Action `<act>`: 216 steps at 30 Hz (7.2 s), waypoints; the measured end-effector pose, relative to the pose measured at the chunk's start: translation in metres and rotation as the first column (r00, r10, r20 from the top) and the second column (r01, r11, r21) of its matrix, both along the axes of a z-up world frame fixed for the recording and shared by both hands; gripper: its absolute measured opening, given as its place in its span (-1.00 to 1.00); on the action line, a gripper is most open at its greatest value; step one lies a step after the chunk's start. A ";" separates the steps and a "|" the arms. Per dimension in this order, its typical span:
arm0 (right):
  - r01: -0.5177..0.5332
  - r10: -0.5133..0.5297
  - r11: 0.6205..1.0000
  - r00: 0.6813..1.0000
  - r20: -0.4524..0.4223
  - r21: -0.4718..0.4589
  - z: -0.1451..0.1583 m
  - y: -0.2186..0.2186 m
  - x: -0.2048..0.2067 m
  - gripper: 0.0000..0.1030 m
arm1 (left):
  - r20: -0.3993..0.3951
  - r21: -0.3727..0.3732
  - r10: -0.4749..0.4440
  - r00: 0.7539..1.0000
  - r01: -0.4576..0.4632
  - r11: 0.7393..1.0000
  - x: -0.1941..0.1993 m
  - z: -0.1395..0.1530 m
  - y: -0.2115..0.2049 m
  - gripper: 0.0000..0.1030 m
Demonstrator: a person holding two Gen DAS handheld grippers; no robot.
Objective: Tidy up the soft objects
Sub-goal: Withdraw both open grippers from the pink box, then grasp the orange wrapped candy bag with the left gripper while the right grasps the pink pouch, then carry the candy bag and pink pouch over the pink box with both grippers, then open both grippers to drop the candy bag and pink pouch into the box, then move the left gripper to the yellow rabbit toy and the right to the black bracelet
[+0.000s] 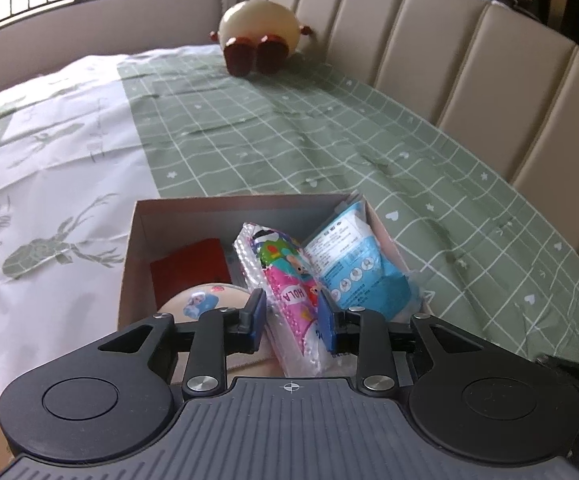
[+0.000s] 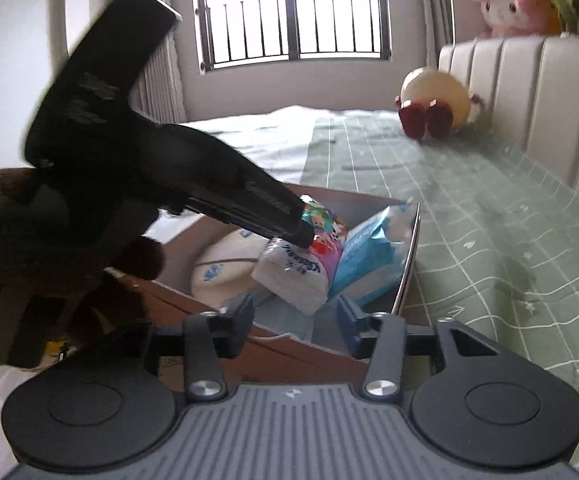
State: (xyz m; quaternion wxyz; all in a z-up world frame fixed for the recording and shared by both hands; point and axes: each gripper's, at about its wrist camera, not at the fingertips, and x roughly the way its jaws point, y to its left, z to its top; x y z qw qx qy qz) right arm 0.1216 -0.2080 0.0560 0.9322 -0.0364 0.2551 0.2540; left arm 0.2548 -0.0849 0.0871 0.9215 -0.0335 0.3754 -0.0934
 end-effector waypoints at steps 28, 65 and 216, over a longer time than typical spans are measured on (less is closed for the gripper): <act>-0.053 0.046 0.994 0.996 -0.077 -0.093 -0.023 0.063 -0.062 0.08 | 0.296 -0.136 0.314 0.902 -0.285 0.949 -0.230 0.043 0.191 -0.39; -0.332 0.324 0.938 0.942 -0.089 -0.101 0.108 0.201 -0.037 0.07 | -0.073 -0.175 0.505 0.860 -0.509 0.842 -0.179 -0.059 0.360 -0.59; -0.204 0.198 0.976 0.977 -0.081 -0.070 -0.030 0.133 -0.076 0.00 | 0.270 -0.203 0.396 0.878 -0.350 0.914 -0.280 -0.001 0.226 -0.51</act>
